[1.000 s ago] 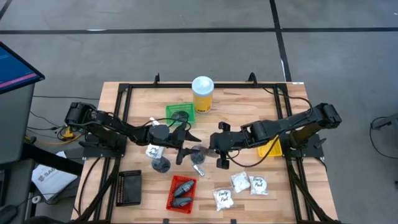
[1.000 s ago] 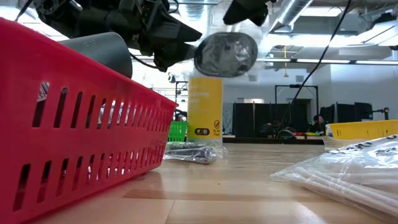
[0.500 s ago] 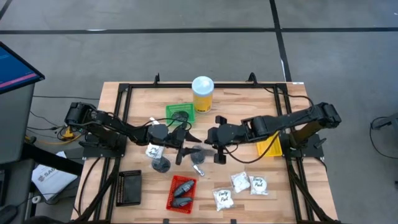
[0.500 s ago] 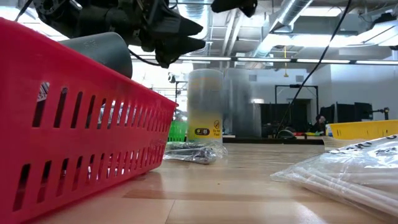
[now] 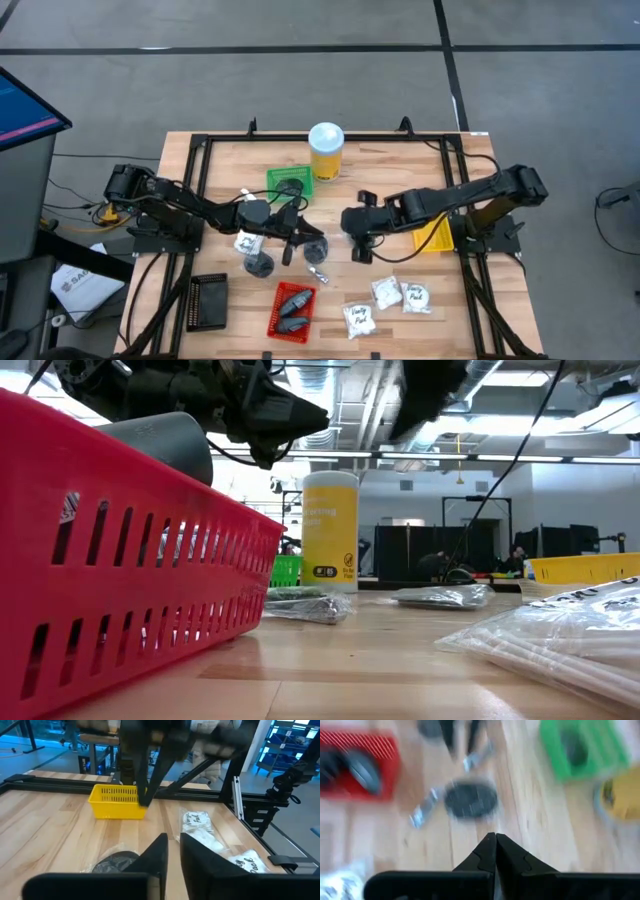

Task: Pick & Place Travel size toiletries
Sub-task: Put the black hairbrush into the green bin

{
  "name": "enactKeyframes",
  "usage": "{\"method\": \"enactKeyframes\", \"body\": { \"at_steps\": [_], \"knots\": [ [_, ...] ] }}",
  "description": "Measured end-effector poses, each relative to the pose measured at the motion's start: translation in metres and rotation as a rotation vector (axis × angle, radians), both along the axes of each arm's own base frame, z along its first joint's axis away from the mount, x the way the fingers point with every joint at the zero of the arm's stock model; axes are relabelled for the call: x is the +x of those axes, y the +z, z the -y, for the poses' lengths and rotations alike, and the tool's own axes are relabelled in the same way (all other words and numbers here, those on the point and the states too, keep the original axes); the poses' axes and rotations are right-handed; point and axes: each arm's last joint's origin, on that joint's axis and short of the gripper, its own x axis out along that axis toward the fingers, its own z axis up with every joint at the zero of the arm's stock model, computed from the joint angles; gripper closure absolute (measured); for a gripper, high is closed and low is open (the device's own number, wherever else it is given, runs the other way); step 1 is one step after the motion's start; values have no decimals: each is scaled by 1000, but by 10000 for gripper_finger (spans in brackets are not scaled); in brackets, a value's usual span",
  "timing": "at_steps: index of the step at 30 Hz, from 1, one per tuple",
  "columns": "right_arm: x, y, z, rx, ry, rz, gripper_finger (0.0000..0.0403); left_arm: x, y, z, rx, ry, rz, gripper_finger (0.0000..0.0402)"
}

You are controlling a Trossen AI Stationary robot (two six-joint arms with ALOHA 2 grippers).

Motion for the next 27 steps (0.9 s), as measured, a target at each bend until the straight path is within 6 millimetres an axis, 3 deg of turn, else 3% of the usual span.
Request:
{"method": "enactKeyframes", "body": {
  "at_steps": [6, 15, 27],
  "knots": [
    [-13, -38, 15, 13, -117, -135, 382, 0, 0, 0, -1, -1, -1, 333],
    [-29, -79, 50, 92, -260, -259, 290, 0, 0, 1, -9, -1, -1, 332],
    [-38, -101, 58, 142, -321, -277, 157, 0, 0, 1, -9, -1, -1, 334]
  ]
}}
